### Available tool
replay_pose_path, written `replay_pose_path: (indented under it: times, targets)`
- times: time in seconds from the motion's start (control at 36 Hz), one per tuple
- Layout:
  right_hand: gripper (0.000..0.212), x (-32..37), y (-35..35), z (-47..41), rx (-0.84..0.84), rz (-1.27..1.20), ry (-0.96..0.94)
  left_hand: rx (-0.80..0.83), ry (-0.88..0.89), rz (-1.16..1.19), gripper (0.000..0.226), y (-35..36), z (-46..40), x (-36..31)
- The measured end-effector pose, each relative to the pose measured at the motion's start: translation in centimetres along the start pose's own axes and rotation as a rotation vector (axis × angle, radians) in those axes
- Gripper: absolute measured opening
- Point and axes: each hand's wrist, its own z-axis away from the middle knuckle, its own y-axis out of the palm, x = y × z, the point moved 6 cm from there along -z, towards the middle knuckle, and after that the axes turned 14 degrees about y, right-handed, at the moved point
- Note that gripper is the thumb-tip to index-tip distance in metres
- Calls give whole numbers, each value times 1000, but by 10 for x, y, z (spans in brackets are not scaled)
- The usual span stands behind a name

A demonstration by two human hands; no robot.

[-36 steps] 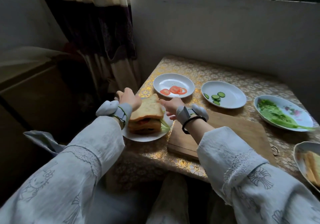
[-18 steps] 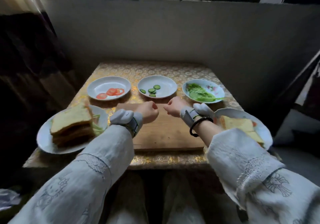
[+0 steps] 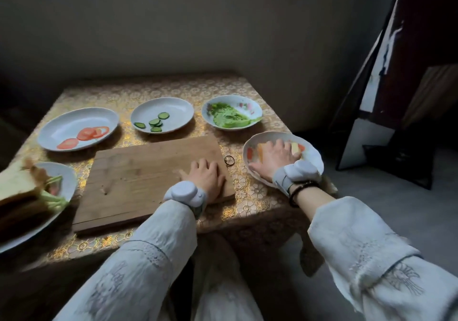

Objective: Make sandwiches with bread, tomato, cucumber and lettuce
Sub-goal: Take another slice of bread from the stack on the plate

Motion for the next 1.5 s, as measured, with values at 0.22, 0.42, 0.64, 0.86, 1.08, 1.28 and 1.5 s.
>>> replay_pose_path:
  times: [0.22, 0.42, 0.64, 0.86, 1.08, 1.28, 1.5]
  targets:
    - [51, -14, 12, -4, 11, -5, 73, 10, 15, -56, 45, 0, -3, 0]
    - [53, -14, 9, -6, -63, 64, 27, 26, 15, -58, 46, 0, -5, 2]
    - [97, -36, 15, -23, 44, -118, 270, 47, 9, -38, 43, -5, -6, 0]
    - [50, -50, -3, -36, 28, -262, 402, 65, 3, -28, 43, -11, -8, -3]
    - [41, -63, -14, -47, 128, -464, 515, -60, -5, 174, 35, -22, -22, -22]
    - [45, -77, -18, -50, 196, -568, 561, -254, 114, 531, 32, -43, -41, -68]
    - [48, -86, -21, -52, 238, -615, 554, 83, 193, 501, 54, -19, -53, -100]
